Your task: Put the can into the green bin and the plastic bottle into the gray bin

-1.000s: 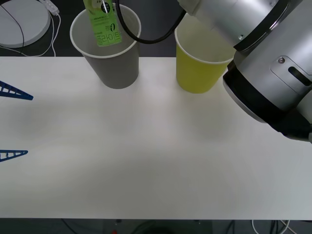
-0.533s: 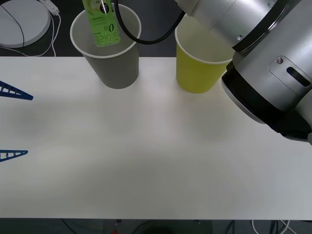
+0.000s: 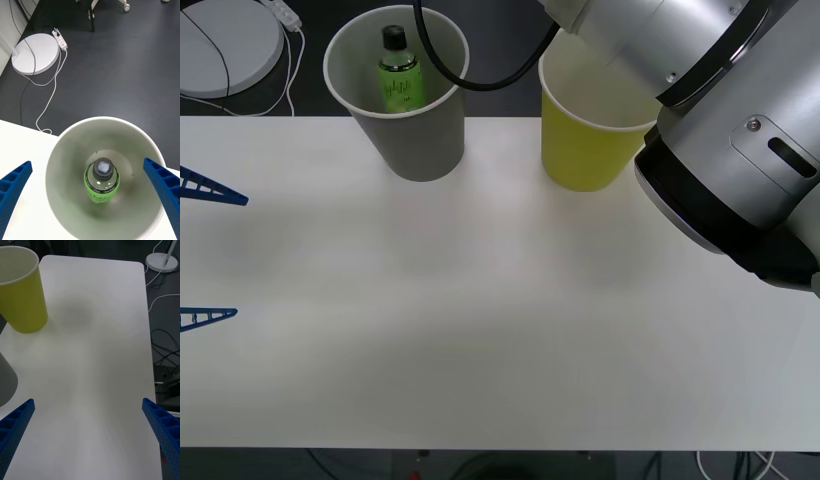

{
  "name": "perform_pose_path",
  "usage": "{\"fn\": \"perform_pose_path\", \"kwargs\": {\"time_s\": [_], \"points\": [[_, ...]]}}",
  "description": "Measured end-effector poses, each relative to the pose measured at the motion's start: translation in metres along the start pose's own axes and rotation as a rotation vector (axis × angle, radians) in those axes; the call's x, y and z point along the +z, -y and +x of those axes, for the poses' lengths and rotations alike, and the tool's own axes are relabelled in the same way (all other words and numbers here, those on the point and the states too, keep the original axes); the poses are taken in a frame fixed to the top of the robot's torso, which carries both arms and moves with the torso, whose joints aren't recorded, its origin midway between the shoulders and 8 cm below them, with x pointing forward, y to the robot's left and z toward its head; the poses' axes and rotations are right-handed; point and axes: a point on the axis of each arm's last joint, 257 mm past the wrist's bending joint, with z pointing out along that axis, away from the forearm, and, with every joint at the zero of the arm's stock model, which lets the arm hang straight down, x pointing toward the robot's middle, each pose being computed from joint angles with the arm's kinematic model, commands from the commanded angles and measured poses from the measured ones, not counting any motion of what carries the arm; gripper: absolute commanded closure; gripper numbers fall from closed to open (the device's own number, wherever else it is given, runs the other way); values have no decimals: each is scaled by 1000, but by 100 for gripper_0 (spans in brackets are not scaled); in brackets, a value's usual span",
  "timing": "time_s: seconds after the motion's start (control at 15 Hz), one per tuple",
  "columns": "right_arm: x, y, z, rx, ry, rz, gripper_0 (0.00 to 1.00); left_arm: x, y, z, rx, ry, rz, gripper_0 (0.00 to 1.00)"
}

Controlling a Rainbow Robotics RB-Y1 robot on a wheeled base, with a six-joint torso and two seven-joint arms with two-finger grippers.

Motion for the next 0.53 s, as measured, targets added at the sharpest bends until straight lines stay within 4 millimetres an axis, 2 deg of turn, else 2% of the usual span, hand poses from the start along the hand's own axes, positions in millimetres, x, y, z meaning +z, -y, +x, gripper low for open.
{"fn": "perform_pose_path", "kwargs": {"time_s": [0.53], "points": [[0, 1, 0, -1, 0, -1, 0, 0, 0, 0, 0, 0, 0, 0]]}}
